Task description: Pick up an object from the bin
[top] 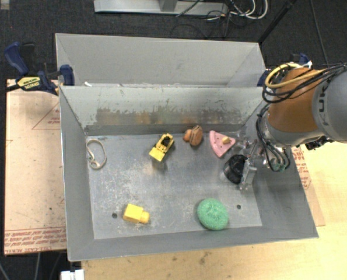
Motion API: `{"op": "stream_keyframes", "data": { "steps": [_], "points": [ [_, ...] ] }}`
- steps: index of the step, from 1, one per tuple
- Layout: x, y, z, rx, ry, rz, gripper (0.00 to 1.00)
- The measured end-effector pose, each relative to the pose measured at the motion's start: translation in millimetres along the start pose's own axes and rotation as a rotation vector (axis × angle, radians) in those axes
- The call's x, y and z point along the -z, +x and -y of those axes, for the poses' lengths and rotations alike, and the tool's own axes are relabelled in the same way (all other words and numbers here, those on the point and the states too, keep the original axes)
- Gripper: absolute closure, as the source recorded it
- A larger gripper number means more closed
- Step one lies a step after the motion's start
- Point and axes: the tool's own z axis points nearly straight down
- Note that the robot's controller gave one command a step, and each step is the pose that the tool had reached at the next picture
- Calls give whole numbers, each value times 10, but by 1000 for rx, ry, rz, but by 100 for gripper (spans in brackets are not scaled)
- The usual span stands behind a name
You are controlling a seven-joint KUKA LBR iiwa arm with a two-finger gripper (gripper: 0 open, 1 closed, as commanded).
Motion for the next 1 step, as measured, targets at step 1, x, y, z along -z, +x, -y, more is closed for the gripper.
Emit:
{"op": "stream_keyframes", "data": {
  "steps": [1],
  "points": [
    [7,1,-1,0,0,0,100]
  ]
}}
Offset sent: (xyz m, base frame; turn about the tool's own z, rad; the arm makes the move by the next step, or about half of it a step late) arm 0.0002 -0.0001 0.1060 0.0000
